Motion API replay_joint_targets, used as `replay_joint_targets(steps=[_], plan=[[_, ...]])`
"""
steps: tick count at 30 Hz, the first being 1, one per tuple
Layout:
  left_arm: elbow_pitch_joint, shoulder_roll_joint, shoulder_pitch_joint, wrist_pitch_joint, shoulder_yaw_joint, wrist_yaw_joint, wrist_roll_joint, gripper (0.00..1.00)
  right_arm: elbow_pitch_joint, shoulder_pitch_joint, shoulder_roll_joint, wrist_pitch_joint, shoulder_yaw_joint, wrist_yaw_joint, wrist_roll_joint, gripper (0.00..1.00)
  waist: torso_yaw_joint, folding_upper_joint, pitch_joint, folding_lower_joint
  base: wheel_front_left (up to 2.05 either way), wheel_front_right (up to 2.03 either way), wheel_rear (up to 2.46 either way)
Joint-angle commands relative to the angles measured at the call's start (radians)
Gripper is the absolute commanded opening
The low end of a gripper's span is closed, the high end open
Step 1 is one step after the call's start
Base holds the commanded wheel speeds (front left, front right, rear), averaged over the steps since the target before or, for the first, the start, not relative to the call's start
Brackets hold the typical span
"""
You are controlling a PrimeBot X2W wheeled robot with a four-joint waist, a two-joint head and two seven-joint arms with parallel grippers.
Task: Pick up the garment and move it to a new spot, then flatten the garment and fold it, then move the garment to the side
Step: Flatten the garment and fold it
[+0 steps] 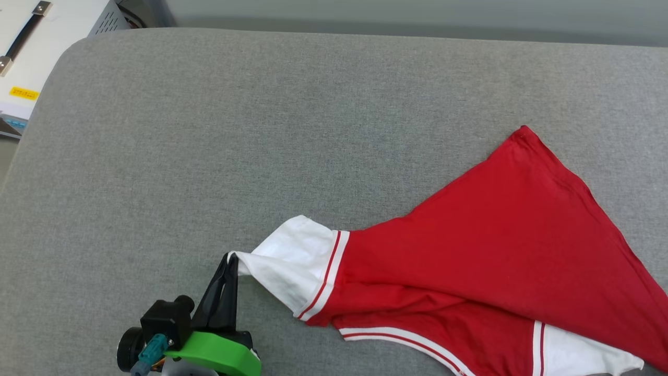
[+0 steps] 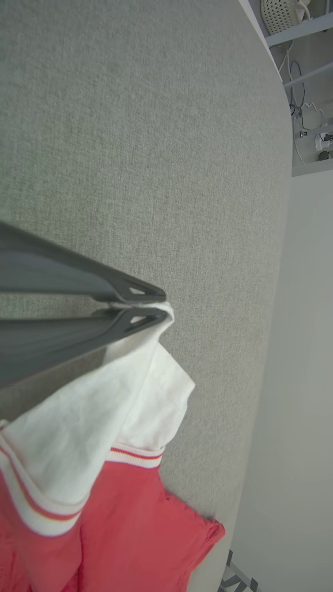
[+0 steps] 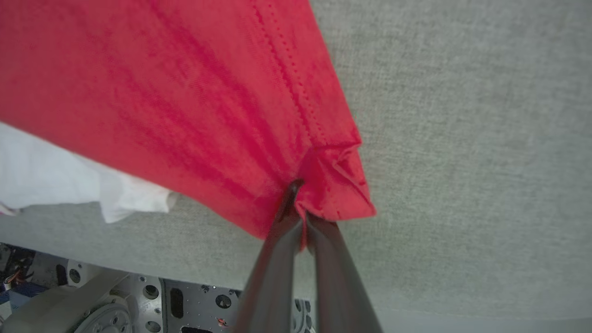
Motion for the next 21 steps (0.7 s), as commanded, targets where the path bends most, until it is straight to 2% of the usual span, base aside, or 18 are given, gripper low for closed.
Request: replay_joint_targets(steps=[1, 3, 4, 5, 11, 15, 18, 21], plan=[[0.003, 0.009, -0.001, 0.001, -0.001, 0.003, 0.008, 0.00, 0.012, 0.031, 0.025, 0.009, 0.004, -0.001, -0.010, 0.00, 0.002, 0.0000, -0.002, 0.0001, 0.00, 0.00, 0.00], [0.005, 0.012, -0.003, 0.003, -0.002, 0.005, 0.008, 0.00, 0.011, 0.047, 0.048, 0.014, -0.004, -0.001, -0.016, 0.00, 0.000, 0.0000, -0.008, 0.0001, 0.00, 0.00, 0.00], [0.004, 0.014, -0.003, 0.003, -0.001, 0.006, 0.008, 0.00, 0.008, 0.045, 0.057, 0.011, -0.013, -0.001, -0.019, 0.25, -0.002, 0.0000, -0.010, 0.0001, 0.00, 0.00, 0.00], [0.003, 0.016, -0.002, 0.004, -0.001, 0.008, 0.007, 0.00, -0.001, 0.036, 0.063, 0.002, -0.026, -0.001, -0.027, 1.00, -0.004, 0.0000, -0.013, 0.0001, 0.00, 0.00, 0.00], [-0.012, 0.022, 0.002, 0.011, -0.008, 0.012, 0.009, 0.00, -0.119, -0.055, 0.056, -0.047, -0.137, -0.001, -0.056, 1.00, -0.003, 0.0000, -0.022, 0.0001, 0.00, 0.00, 0.00], [-0.029, 0.021, -0.004, 0.014, -0.017, 0.014, 0.011, 0.00, -0.236, -0.147, 0.037, -0.031, -0.201, -0.001, -0.062, 1.00, 0.013, 0.0000, -0.008, 0.0001, 0.00, 0.00, 0.00], [-0.040, 0.019, -0.015, 0.015, -0.027, 0.013, 0.013, 0.00, -0.299, -0.241, 0.015, 0.012, -0.202, -0.001, -0.077, 1.00, 0.031, 0.0000, 0.013, 0.0001, 0.00, 0.00, 0.00], [-0.048, 0.017, -0.034, 0.014, -0.040, 0.010, 0.017, 0.00, -0.327, -0.371, -0.006, 0.075, -0.142, -0.001, -0.088, 1.00, 0.051, 0.0000, 0.039, 0.0001, 0.00, 0.00, 0.00]])
